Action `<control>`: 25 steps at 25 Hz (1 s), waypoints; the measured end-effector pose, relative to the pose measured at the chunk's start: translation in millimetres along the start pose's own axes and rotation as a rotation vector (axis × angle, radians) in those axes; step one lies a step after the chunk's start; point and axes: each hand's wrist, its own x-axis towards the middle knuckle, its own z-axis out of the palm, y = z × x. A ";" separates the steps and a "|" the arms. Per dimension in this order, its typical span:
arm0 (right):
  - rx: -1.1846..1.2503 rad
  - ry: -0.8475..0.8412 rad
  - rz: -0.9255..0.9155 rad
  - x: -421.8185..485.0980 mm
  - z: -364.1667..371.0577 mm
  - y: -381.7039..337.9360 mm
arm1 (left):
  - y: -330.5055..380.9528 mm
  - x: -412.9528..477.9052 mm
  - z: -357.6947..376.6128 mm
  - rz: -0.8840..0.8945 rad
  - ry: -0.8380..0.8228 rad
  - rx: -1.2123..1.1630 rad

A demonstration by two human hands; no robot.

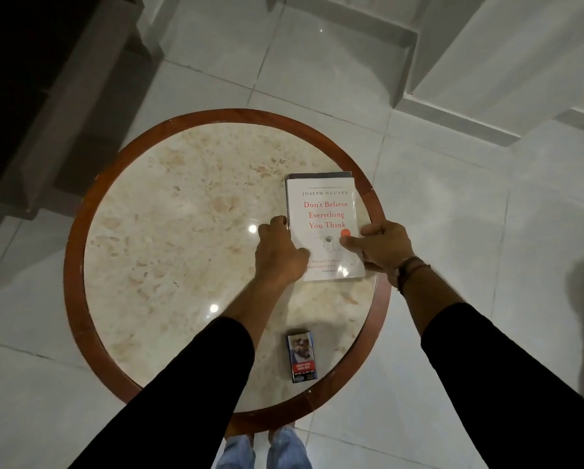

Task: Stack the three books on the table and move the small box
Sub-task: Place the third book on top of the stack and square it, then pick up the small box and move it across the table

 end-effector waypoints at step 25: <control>-0.515 0.246 -0.232 -204.1 143.6 147.6 | -293.9 -76.4 -91.8 0.228 0.602 0.652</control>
